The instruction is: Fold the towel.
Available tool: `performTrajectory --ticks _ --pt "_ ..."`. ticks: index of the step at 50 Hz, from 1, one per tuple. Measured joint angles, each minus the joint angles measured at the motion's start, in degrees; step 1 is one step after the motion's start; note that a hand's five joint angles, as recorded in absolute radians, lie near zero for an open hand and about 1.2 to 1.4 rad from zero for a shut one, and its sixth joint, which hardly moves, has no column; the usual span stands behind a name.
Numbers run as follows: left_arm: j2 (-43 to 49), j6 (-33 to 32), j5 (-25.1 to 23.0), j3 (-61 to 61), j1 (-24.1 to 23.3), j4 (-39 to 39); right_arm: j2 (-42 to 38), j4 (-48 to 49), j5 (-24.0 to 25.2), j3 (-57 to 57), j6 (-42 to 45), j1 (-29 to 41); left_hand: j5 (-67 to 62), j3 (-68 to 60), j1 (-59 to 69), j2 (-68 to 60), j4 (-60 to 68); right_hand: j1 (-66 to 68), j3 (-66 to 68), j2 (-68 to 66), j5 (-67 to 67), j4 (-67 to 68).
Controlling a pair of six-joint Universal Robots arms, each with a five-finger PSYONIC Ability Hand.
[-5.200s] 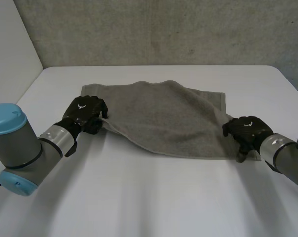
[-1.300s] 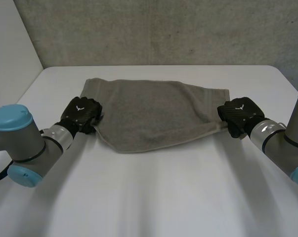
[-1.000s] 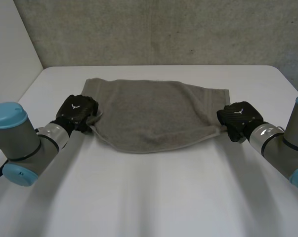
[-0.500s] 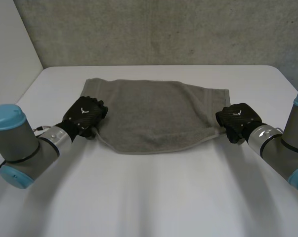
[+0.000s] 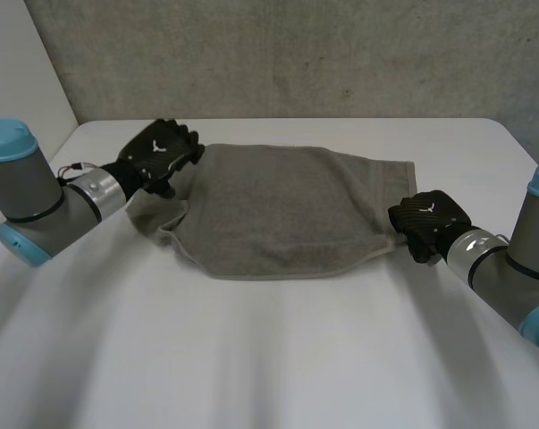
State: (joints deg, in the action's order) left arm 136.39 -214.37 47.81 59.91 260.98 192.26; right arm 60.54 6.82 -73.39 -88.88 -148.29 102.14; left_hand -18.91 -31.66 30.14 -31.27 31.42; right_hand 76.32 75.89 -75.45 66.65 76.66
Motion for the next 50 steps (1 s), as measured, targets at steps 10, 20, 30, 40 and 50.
performTrajectory --ticks 10,20,30,40,50 --pt "5.7 -9.2 -1.3 -3.0 -0.1 -7.1 -0.2 0.1 0.0 0.3 0.1 -0.5 0.0 0.0 0.0 0.0 0.0 0.0 0.0 0.0 0.0 0.0" --pt "7.3 -12.1 -1.1 -3.0 0.0 -7.4 -0.7 0.1 0.0 0.5 0.1 -0.5 -0.1 0.0 0.0 0.0 0.0 0.0 0.0 0.0 0.0 0.0" --pt "8.7 -12.0 -1.0 -3.7 0.1 -7.1 -0.8 0.1 0.0 0.4 0.1 -0.5 -2.0 0.0 0.5 -0.1 0.0 0.0 0.0 0.0 0.0 0.0" --pt "9.3 -12.0 -0.4 -4.3 0.3 -7.6 -1.1 0.1 0.0 0.5 0.2 -0.5 -2.6 -0.1 1.2 -0.1 0.0 0.0 0.0 0.0 0.0 0.0" --pt "9.2 -12.0 -0.2 -4.1 1.4 -9.3 -1.1 0.2 0.0 0.6 0.2 -0.5 -10.2 -7.1 8.8 -7.7 7.2 0.0 0.0 0.0 0.0 0.0"
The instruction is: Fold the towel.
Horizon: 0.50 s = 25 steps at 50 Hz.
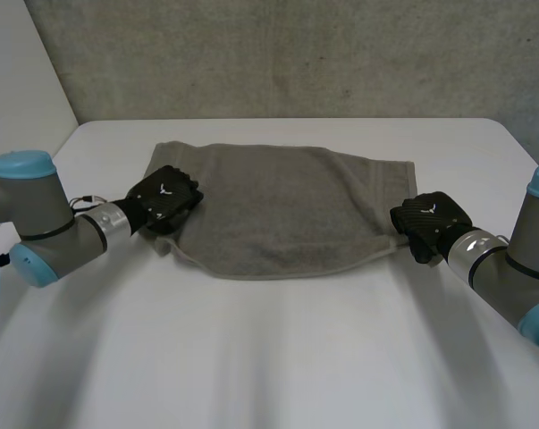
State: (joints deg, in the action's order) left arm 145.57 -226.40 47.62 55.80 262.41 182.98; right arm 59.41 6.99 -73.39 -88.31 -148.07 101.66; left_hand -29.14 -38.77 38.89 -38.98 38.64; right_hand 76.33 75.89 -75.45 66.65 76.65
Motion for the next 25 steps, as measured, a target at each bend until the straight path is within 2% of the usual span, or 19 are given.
performTrajectory --ticks 11,17,19,20,25 --pt "0.1 0.0 0.1 0.1 0.3 -1.5 0.0 0.0 -0.1 -0.1 0.4 0.0 -2.1 -2.1 1.7 -2.0 2.0 0.0 0.0 0.0 0.0 0.0" --pt "0.1 -0.3 0.5 0.1 0.3 -2.3 0.0 0.0 -0.1 -0.2 0.7 0.0 -18.9 -19.4 18.7 -19.4 19.8 0.0 0.0 0.0 0.0 0.0" --pt "0.1 -0.9 0.7 0.1 0.3 -3.0 0.0 -0.1 -0.1 -0.3 0.8 0.1 -32.1 -32.7 31.6 -32.8 33.3 0.0 0.0 0.0 0.0 0.0" --pt "0.0 -1.4 0.7 0.1 0.3 -3.4 0.0 -0.1 -0.1 -0.3 0.8 0.1 -34.2 -36.6 33.9 -36.6 37.1 0.0 0.0 0.0 0.0 0.0" --pt "-0.5 -5.2 0.9 0.3 0.4 -5.4 0.1 -0.1 -0.1 -0.3 0.8 0.1 -34.3 -38.3 34.1 -38.2 39.0 0.0 0.0 0.0 0.0 0.0"
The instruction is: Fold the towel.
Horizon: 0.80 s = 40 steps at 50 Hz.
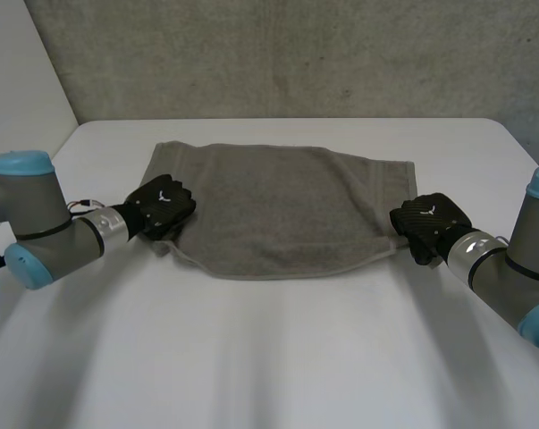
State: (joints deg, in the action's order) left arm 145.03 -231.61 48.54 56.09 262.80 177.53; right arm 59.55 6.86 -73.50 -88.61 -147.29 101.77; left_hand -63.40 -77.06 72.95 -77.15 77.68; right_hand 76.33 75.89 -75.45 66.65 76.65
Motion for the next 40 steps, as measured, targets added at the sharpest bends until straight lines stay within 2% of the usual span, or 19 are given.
performTrajectory --ticks 5,10,19,24,28,31,33,35,40 --pt "-2.5 -4.0 0.7 0.7 1.1 -2.6 0.4 -0.1 0.0 0.0 0.0 0.1 0.0 0.0 0.0 0.0 0.0 0.0 0.0 0.0 0.0 0.0" --pt "-6.1 -5.2 1.4 2.4 2.9 -4.4 0.9 -0.1 0.0 0.0 -0.1 0.2 0.0 0.0 0.1 0.0 0.0 0.0 0.0 0.0 0.0 0.0" --pt "-14.1 -4.9 1.3 12.8 10.1 -5.0 1.7 -0.2 0.0 -0.2 -0.1 0.5 0.0 -0.1 0.1 0.0 0.0 0.0 0.0 0.0 0.0 0.0" --pt "-17.6 -4.9 0.0 21.3 14.5 -4.9 1.8 -0.2 -0.1 -0.3 -0.1 0.6 0.0 -0.1 0.1 0.0 0.1 0.0 0.0 0.0 0.0 0.0" --pt "-19.3 -4.9 -1.6 26.1 16.1 -4.8 1.8 -0.2 -0.2 -0.2 -0.1 0.6 0.3 0.4 -0.2 0.5 -0.4 0.0 -0.1 0.0 0.0 0.0" --pt "-20.1 -4.9 -2.8 28.7 16.6 -4.7 1.8 -0.2 -0.2 -0.2 -0.1 0.6 10.5 13.7 -10.0 14.0 -14.3 0.0 -0.1 0.0 0.0 0.0" --pt "-20.7 -4.8 -3.6 30.7 16.9 -4.7 1.8 -0.2 -0.2 -0.2 -0.1 0.6 22.4 25.5 -22.2 26.6 -26.4 0.0 -0.1 0.0 0.0 0.0" --pt "-21.2 -4.8 -4.2 32.1 16.8 -4.6 1.8 -0.2 -0.3 -0.3 -0.1 0.6 27.3 30.1 -26.8 30.6 -30.9 0.0 -0.1 0.0 0.0 0.0" --pt "-22.7 -4.6 -5.6 34.8 16.2 -4.5 1.7 -0.3 -0.3 -0.4 -0.1 0.6 28.8 31.0 -27.9 31.5 -31.7 0.0 -0.1 0.0 0.0 0.0"
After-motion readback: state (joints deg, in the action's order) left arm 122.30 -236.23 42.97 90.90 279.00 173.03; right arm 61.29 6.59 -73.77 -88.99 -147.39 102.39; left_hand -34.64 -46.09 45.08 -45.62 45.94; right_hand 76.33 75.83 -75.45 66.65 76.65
